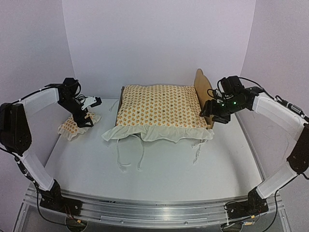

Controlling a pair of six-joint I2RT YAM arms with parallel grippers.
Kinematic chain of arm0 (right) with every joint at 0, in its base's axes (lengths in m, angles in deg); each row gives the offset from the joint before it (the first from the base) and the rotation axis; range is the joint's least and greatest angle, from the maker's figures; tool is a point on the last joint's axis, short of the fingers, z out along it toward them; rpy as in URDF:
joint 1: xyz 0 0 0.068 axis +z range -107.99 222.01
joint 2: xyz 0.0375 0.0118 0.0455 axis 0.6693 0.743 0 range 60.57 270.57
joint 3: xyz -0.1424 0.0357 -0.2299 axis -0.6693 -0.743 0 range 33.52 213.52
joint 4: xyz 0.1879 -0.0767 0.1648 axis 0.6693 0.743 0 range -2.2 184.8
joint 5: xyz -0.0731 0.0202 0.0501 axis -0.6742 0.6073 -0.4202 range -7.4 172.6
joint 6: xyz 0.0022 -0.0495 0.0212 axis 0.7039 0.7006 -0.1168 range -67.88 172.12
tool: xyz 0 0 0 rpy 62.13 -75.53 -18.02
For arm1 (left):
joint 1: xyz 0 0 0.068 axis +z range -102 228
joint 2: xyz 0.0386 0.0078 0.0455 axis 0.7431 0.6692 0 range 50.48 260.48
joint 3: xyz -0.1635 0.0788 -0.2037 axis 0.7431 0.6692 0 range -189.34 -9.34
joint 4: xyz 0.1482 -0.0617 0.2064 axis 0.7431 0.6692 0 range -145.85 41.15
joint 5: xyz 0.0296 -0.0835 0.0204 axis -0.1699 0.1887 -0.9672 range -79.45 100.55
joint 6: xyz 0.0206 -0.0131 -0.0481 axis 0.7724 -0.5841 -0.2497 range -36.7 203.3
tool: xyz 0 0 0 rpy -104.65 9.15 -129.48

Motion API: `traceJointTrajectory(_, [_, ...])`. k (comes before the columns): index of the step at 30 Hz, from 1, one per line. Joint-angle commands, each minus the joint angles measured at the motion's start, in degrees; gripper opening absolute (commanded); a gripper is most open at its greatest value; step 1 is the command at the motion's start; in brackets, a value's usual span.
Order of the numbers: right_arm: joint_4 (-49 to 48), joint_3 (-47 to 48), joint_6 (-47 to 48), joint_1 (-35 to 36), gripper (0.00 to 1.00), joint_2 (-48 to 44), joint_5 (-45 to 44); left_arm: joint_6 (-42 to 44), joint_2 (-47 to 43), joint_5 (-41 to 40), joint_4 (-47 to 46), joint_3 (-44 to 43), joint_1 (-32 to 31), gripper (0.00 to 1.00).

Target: Set up the pet bed

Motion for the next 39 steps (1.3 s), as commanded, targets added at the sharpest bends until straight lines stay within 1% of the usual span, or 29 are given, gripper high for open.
traceJointTrajectory(1, [0.5,3.4,1.8,1.1,0.71,-2.1,3.5,-9.8,0.4,0.7,-4.9,-3.6,0.1,0.90])
traceJointTrajectory(3, [0.0,3.0,1.7,2.3,0.70,-2.1,2.5,-8.7,-2.8,4.2,-5.9,-2.2,-1.8,0.82])
traceJointTrajectory(6, [-2.7,1.4,-1.3,5.8,0.70,0.1,1.1,-6.8,-4.1,3.9,-5.4,1.8,-6.6,0.79])
traceJointTrajectory(9, [-11.2,1.2,-6.4,14.7,0.72,5.2,-3.7,-11.6,-3.2,7.5,-6.1,3.5,-6.9,0.83])
traceJointTrajectory(12, [-16.7,6.0,-11.8,22.4,0.74,14.1,-10.1,-15.7,-1.8,11.4,-6.4,5.8,-7.6,0.86])
traceJointTrajectory(14, [-20.3,9.3,-14.8,25.5,0.77,19.7,-11.7,-17.5,-0.7,11.1,-8.7,8.7,-8.6,0.88])
traceJointTrajectory(17, [-22.0,14.5,-20.3,27.4,0.79,27.7,-11.7,-19.7,1.6,10.2,-12.0,10.9,-9.5,0.89])
traceJointTrajectory(20, [-26.2,15.0,-25.2,27.5,0.79,32.2,-11.5,-21.5,2.6,10.2,-15.7,11.9,-9.7,0.89])
traceJointTrajectory(22, [-27.0,16.7,-26.2,27.5,0.79,35.1,-10.9,-21.8,3.7,10.1,-17.4,12.1,-10.0,0.89])
traceJointTrajectory(24, [-27.5,17.9,-27.3,27.5,0.77,36.9,-10.8,-22.0,5.4,10.9,-17.5,11.4,-10.3,0.88])
traceJointTrajectory(25, [-27.7,18.1,-27.4,27.5,0.71,37.4,-11.4,-22.1,6.2,11.1,-17.7,11.1,-10.6,0.86])
traceJointTrajectory(26, [-27.8,18.0,-27.5,27.5,0.64,37.5,-12.6,-22.1,6.7,11.2,-18.0,11.0,-10.7,0.80])
traceJointTrajectory(27, [-27.9,17.8,-27.3,27.4,0.56,37.5,-13.5,-22.1,7.1,11.2,-18.6,10.9,-10.6,0.71])
traceJointTrajectory(28, [-28.0,17.5,-27.1,27.3,0.41,37.4,-14.4,-22.1,7.4,11.4,-19.1,10.7,-10.6,0.61])
traceJointTrajectory(29, [-28.2,17.1,-27.1,27.1,0.22,37.5,-15.0,-22.1,7.8,11.9,-19.2,10.3,-10.6,0.52])
traceJointTrajectory(30, [-28.4,16.7,-27.2,26.8,0.09,37.5,-15.4,-22.1,8.2,12.5,-19.2,9.7,-10.6,0.41])
traceJointTrajectory(31, [-28.5,16.3,-27.3,26.4,0.01,37.5,-15.4,-22.1,8.7,13.2,-18.8,9.0,-10.6,0.29])
traceJointTrajectory(33, [-29.0,15.4,-26.9,25.5,0.00,36.8,-13.9,-22.2,9.4,14.5,-17.4,7.6,-10.6,0.06])
traceJointTrajectory(34, [-29.1,15.0,-26.2,25.3,0.00,35.9,-13.4,-22.3,9.6,15.0,-16.5,6.8,-10.6,0.02])
traceJointTrajectory(35, [-29.1,14.6,-25.1,25.2,0.00,34.6,-12.7,-22.3,9.5,15.4,-15.4,6.2,-10.6,0.00])
traceJointTrajectory(39, [-28.6,11.8,-19.2,24.9,0.00,27.7,-8.0,-20.9,7.0,16.4,-10.5,3.2,-10.5,0.00])
